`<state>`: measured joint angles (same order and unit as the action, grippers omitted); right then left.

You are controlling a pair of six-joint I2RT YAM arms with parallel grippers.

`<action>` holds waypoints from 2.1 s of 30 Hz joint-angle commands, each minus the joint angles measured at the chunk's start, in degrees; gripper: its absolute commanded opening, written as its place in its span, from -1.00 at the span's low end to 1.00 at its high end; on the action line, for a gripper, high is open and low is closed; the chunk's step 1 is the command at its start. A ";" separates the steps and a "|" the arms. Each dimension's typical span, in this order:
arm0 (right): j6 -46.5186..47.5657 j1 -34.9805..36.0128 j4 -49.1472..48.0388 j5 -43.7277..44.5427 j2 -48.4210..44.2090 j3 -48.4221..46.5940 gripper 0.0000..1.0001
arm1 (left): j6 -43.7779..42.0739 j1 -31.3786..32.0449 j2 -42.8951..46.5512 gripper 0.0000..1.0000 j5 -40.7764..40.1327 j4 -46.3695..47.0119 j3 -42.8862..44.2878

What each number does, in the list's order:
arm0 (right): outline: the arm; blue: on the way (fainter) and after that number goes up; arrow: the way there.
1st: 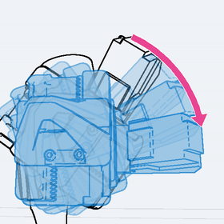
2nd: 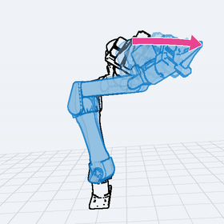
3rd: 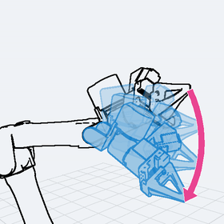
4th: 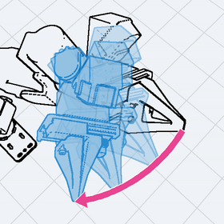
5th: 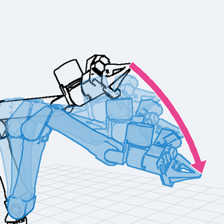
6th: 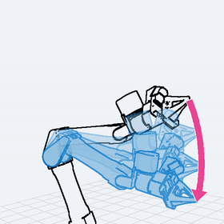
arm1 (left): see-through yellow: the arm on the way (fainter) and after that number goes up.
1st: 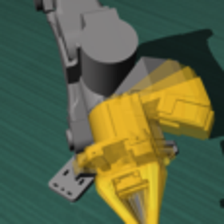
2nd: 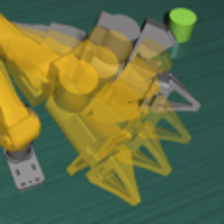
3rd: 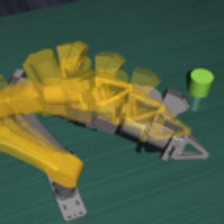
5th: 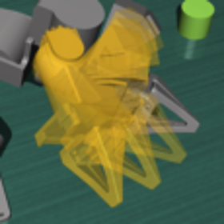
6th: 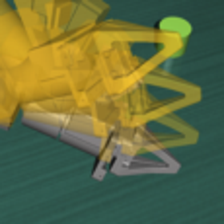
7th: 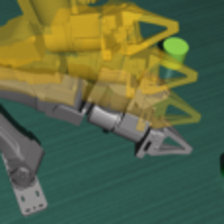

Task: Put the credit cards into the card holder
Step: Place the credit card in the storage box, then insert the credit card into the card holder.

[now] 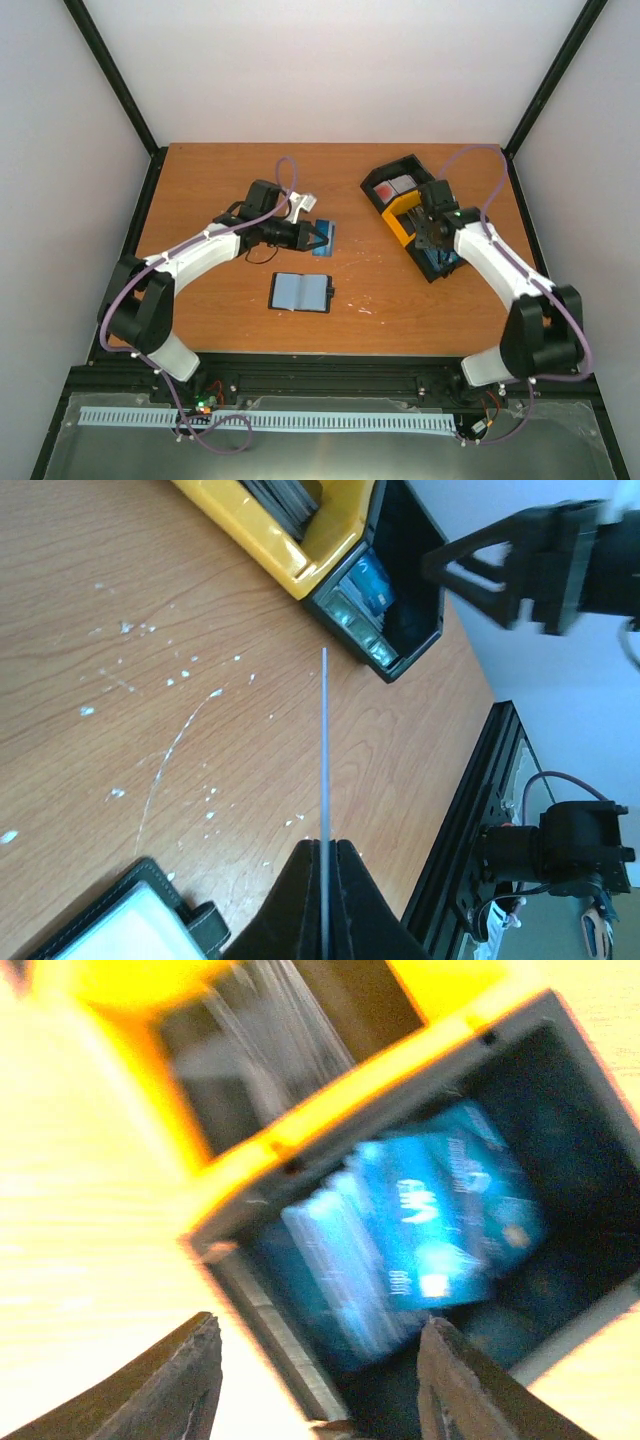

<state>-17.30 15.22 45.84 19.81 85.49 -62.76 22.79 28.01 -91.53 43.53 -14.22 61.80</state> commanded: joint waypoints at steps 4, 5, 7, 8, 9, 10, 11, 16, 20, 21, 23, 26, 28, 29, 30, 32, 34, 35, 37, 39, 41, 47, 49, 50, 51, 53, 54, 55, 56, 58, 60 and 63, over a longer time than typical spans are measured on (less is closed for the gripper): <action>-6.60 4.54 -27.23 -44.10 -14.56 11.78 0.22 | 0.47 -1.75 5.41 -0.99 0.45 1.11 -5.15; -9.24 5.87 -32.78 -47.87 -15.63 13.68 0.25 | 0.13 -1.81 6.22 -0.99 1.26 1.71 -5.75; -15.90 9.59 -44.01 -52.10 -16.76 16.70 0.33 | -0.11 -1.90 8.30 -0.99 3.42 3.44 -7.08; -18.40 11.44 -48.79 -52.86 -16.92 17.75 0.39 | 0.02 -1.91 9.55 -0.99 4.81 4.33 -7.72; -20.56 13.28 -53.34 -53.34 -16.80 18.55 0.42 | 0.21 -1.91 10.79 -0.99 6.39 6.26 -8.38; -22.37 14.85 -56.82 -53.47 -16.42 19.05 0.45 | 0.61 -1.92 11.97 -0.99 8.04 7.89 -9.05; -23.84 16.46 -60.28 -53.31 -15.96 19.23 0.47 | 1.28 -1.91 13.19 -0.98 9.42 9.64 -9.77; -28.39 21.92 -67.37 -52.95 -12.75 19.45 0.53 | 5.20 -1.91 19.62 -0.97 14.18 16.58 -13.77; -31.78 23.54 -72.52 -53.58 -11.76 20.65 0.51 | 7.11 -1.91 21.23 -0.97 15.97 18.52 -14.87; -32.67 23.69 -73.94 -53.79 -11.82 21.14 0.47 | 7.65 -1.95 21.42 -0.97 16.28 19.05 -15.20; -33.82 23.80 -75.19 -53.94 -12.20 21.66 0.32 | 8.49 -1.91 21.86 -0.97 16.56 20.12 -15.87; -34.47 23.87 -76.20 -54.42 -13.12 22.20 0.06 | 9.58 -1.91 22.17 -0.97 17.43 21.51 -16.61; -34.81 23.88 -77.53 -54.93 -13.69 22.71 0.01 | 9.93 -1.91 22.26 -0.97 17.81 21.60 -16.69; -35.03 23.89 -78.13 -55.04 -13.83 22.95 -0.01 | 10.15 -1.91 22.45 -0.97 17.88 21.61 -16.73; -35.13 23.90 -78.38 -55.14 -13.94 23.03 -0.01 | 10.21 -1.91 22.63 -0.97 17.90 21.60 -16.76; -35.18 23.89 -78.49 -55.36 -13.76 23.04 -0.10 | 10.46 -1.92 23.10 -0.97 18.03 21.68 -17.02; -35.43 23.89 -78.47 -55.40 -13.42 23.15 -0.29 | 10.77 -1.97 23.70 -0.97 18.21 21.89 -17.19; -35.73 23.89 -78.78 -55.38 -13.22 23.32 -0.40 | 10.79 -1.91 23.88 -0.97 18.30 21.87 -17.34; -36.62 23.89 -80.85 -55.30 -13.08 24.13 -0.65 | 10.98 -1.90 24.10 -0.97 18.62 22.14 -17.65; -37.44 23.89 -82.55 -54.73 -13.07 24.79 -0.86 | 11.69 -1.91 24.20 -0.95 18.93 22.43 -18.10; -37.87 23.89 -83.71 -54.23 -13.18 25.03 -0.94 | 12.56 -1.91 24.44 -0.80 19.17 22.15 -18.44; -36.75 23.89 -83.97 -53.83 -13.60 25.40 -0.94 | 16.41 -2.38 28.89 -0.46 17.77 23.57 -22.80; -36.67 23.89 -84.43 -54.52 -13.51 25.56 -0.94 | 17.64 -2.79 29.65 -0.52 17.39 23.89 -23.62; -36.62 23.89 -84.73 -54.94 -13.45 25.70 -0.94 | 18.34 -3.03 29.77 -0.55 17.38 24.41 -23.92; -36.65 23.89 -85.02 -55.42 -13.38 25.86 -0.94 | 19.13 -3.23 29.86 -0.58 17.34 24.93 -24.16; -36.49 23.89 -85.15 -56.49 -13.25 26.06 -0.94 | 20.12 -3.62 29.91 -0.65 17.14 26.19 -24.47; -36.36 23.84 -85.12 -56.81 -13.31 26.33 -0.94 | 20.46 -3.85 29.85 -0.70 16.88 26.67 -24.53; -36.25 23.84 -85.16 -56.96 -13.45 26.68 -0.94 | 20.59 -4.08 29.91 -0.76 16.59 26.78 -24.58; -36.01 23.82 -84.89 -56.94 -13.55 26.98 -0.94 | 20.66 -4.24 29.85 -0.84 16.27 26.79 -24.54; -35.14 23.72 -83.00 -56.63 -13.95 27.31 -0.80 | 20.44 -4.64 29.62 -0.98 15.57 25.90 -24.78; -33.53 23.58 -78.15 -55.23 -14.75 27.46 -0.22 | 19.88 -4.99 29.37 -0.99 14.40 23.65 -25.23; -30.27 23.54 -71.86 -51.97 -17.03 28.07 0.28 | 18.27 -5.90 29.13 -0.99 12.09 16.95 -26.16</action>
<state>-52.40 38.83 -33.65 -35.35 71.94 -35.81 42.52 23.44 -62.48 58.87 8.86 36.67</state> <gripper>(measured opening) 0.551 0.019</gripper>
